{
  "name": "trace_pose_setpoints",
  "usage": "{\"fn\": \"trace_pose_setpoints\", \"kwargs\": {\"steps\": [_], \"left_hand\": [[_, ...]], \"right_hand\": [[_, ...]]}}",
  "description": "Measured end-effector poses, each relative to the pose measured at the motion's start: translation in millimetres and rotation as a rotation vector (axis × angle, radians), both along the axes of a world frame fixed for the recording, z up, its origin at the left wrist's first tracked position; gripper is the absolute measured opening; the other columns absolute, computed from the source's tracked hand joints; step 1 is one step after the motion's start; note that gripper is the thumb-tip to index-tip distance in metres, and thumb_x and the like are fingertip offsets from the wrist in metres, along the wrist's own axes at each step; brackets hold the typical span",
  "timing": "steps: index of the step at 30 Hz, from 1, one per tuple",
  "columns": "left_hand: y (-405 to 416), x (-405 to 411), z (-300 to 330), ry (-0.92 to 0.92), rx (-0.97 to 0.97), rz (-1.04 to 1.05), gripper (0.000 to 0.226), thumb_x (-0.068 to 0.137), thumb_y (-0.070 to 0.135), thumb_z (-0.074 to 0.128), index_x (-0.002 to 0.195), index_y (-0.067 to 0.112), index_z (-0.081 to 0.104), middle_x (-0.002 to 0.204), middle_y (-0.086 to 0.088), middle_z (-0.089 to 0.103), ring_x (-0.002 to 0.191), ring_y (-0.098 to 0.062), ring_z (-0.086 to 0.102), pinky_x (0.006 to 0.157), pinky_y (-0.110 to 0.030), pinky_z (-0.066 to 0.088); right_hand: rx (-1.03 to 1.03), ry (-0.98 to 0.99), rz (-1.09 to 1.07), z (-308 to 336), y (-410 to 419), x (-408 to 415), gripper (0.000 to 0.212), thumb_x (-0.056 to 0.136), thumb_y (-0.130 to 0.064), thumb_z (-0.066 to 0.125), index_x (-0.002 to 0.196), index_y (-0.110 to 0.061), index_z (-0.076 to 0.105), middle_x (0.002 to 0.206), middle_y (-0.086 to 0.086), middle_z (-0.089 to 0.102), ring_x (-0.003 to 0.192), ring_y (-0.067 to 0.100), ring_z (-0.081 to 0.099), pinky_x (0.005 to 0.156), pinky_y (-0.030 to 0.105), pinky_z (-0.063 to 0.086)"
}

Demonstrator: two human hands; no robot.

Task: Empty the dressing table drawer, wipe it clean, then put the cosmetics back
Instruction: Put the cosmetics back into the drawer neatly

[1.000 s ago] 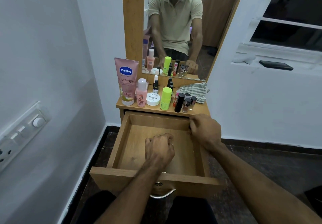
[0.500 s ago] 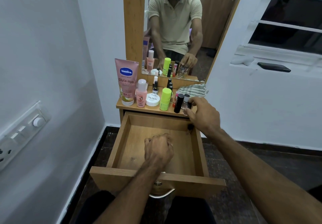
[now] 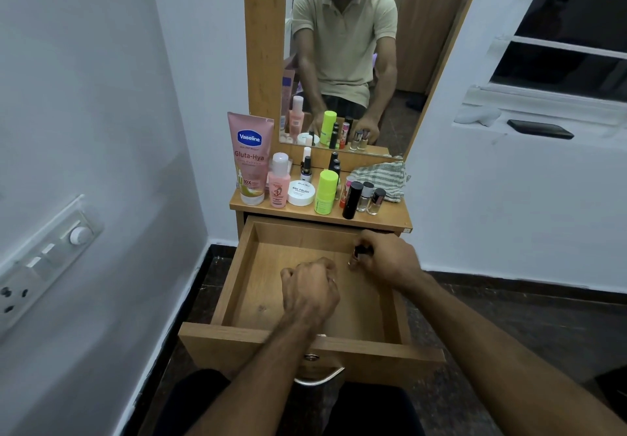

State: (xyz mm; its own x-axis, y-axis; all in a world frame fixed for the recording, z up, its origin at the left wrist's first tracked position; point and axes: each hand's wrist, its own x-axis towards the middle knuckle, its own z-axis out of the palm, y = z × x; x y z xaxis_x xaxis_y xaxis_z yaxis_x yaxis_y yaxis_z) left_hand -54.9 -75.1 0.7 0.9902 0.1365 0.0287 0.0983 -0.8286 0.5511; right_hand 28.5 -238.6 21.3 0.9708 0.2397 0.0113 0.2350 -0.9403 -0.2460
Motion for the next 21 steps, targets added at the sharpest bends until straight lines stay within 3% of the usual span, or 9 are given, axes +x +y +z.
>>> {"fn": "trace_pose_setpoints", "kwargs": {"steps": [7,14,21], "left_hand": [[-0.7,0.2,0.1,0.009,0.005,-0.005,0.03,0.096,0.025,0.055,0.124,0.034,0.061,0.101,0.012,0.071,0.1,-0.011,0.061,0.097,-0.036,0.031],[-0.6,-0.1,-0.9,0.004,0.011,-0.004,0.029,0.098,0.026,0.053,0.125,0.034,0.061,0.103,0.012,0.071,0.101,-0.012,0.061,0.096,-0.036,0.031],[-1.3,1.3,-2.2,0.012,0.01,0.001,0.029,0.098,0.027,0.054,0.125,0.034,0.061,0.104,0.012,0.071,0.102,-0.011,0.06,0.096,-0.036,0.03]], "right_hand": [[-0.067,0.012,-0.023,-2.4,4.8,11.6,0.021,0.088,-0.024,0.065,0.103,-0.038,0.064,0.108,-0.012,0.069,0.099,0.017,0.064,0.08,0.037,0.054],[-0.074,-0.046,-0.034,-6.4,4.7,7.7,0.014,0.095,-0.027,0.061,0.103,-0.037,0.063,0.099,-0.014,0.071,0.094,0.015,0.065,0.08,0.037,0.056],[-0.117,-0.079,0.006,-8.3,7.0,4.4,0.02,0.09,-0.035,0.064,0.111,-0.036,0.067,0.115,-0.01,0.061,0.098,0.019,0.062,0.076,0.036,0.052]]}}
